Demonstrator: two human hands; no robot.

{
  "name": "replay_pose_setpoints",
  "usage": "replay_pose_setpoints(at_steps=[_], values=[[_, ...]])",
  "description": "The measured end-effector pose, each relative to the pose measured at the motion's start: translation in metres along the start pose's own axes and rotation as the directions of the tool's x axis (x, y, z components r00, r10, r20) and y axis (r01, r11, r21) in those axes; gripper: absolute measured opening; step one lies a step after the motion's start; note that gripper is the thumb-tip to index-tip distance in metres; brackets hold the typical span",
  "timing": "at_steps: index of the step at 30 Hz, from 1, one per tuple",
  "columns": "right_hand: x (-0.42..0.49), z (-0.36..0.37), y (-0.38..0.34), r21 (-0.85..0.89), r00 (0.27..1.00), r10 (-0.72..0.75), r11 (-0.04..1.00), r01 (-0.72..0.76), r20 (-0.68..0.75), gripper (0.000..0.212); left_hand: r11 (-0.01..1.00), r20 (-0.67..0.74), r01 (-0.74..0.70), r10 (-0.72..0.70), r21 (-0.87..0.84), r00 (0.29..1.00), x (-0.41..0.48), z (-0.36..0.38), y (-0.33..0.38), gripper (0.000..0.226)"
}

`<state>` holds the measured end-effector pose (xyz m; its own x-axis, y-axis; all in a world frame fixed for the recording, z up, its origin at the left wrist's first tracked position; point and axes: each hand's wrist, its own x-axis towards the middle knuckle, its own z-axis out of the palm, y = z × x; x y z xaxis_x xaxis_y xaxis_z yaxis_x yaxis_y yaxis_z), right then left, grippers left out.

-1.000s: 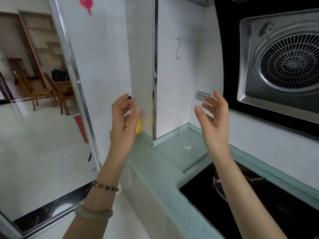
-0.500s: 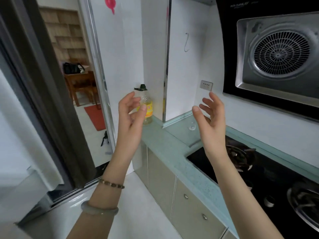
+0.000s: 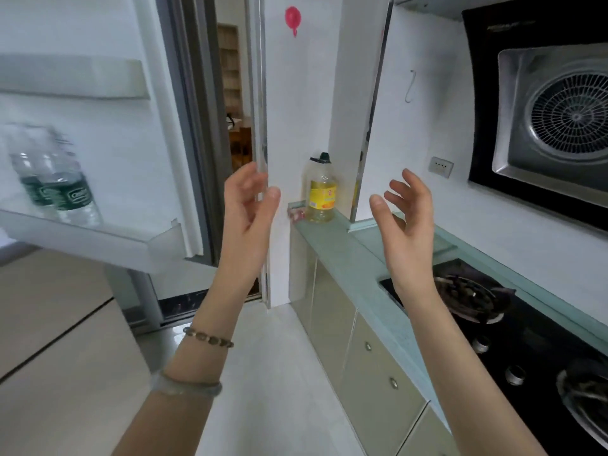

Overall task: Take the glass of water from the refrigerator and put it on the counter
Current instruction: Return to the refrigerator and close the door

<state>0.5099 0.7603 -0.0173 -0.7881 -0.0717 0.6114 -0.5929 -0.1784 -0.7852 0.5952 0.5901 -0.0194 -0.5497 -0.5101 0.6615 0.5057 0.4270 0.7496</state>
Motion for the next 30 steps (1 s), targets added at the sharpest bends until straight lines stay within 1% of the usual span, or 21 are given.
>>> replay_pose_setpoints(at_steps=[3,8,12,16,21,24,27,30], values=[[-0.021,0.019,-0.010,0.054,0.995,0.009,0.998,-0.014,0.095,0.056,0.998,-0.068,0.022,-0.019,0.051,0.997,-0.026,-0.033,0.019,0.047],[-0.054,0.068,-0.034,0.173,0.970,0.026,0.982,-0.069,0.242,0.055,0.985,-0.231,0.060,-0.021,0.164,0.973,-0.055,-0.100,0.049,0.044],[-0.073,0.107,-0.056,0.244,0.946,-0.004,0.967,-0.079,0.324,0.058,0.970,-0.329,0.046,0.036,0.239,0.944,-0.063,-0.148,0.074,0.042],[-0.077,0.140,-0.068,0.291,0.940,-0.032,0.954,-0.073,0.339,0.058,0.958,-0.373,0.028,0.084,0.285,0.924,-0.064,-0.182,0.086,0.051],[-0.074,0.168,-0.071,0.319,0.940,-0.054,0.946,-0.059,0.336,0.058,0.954,-0.378,-0.005,0.123,0.299,0.918,-0.052,-0.212,0.087,0.051],[-0.067,0.181,-0.065,0.297,0.949,-0.044,0.953,-0.053,0.313,0.060,0.954,-0.363,-0.017,0.131,0.301,0.923,-0.041,-0.222,0.080,0.055],[-0.057,0.194,-0.055,0.262,0.958,-0.023,0.964,-0.055,0.287,0.060,0.950,-0.342,-0.013,0.126,0.313,0.931,-0.030,-0.228,0.070,0.051],[-0.046,0.202,-0.039,0.207,0.958,0.020,0.975,-0.082,0.285,0.061,0.944,-0.337,0.014,0.103,0.328,0.936,-0.019,-0.234,0.058,0.053]])
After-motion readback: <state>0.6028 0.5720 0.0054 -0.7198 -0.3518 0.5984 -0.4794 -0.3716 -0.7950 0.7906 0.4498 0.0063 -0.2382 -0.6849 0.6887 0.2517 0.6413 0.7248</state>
